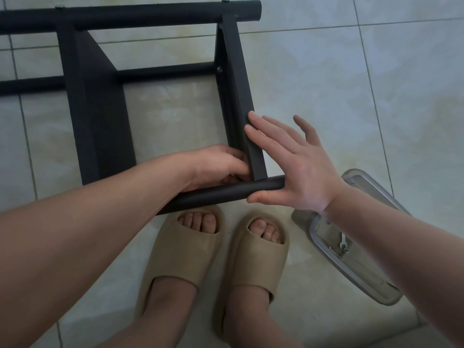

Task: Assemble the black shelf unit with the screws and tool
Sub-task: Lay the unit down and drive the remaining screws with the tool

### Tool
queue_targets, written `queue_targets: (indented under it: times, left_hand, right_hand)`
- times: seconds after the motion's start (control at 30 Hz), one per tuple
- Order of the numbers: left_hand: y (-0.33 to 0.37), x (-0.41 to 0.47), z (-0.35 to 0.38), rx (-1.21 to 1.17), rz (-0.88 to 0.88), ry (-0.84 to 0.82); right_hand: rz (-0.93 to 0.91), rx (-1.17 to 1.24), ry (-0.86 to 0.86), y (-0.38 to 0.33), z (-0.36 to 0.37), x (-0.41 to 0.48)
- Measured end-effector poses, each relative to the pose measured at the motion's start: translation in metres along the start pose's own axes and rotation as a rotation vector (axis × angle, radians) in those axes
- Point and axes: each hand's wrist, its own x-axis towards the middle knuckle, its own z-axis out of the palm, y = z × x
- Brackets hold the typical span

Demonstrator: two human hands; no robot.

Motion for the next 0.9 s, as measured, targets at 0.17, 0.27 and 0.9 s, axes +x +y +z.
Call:
queue_targets:
  times: [0.17,0.27,0.9]
  left_hand:
    - [-0.003,0.0,-0.001,-0.009,-0.015,0.0]
    - [-0.004,0.001,-0.001,-0.053,-0.017,-0.016]
    - [-0.011,0.009,-0.005,-0.25,0.0,-0.067]
  right_hand:
    - [-0.021,-0.053,0.043,0.001,0.002,0.0]
    - [-0.007,-0.031,0.038,0.0,0.003,-0.001]
    - [0.031,0.007,-0.003,-0.003,0.004,-0.002]
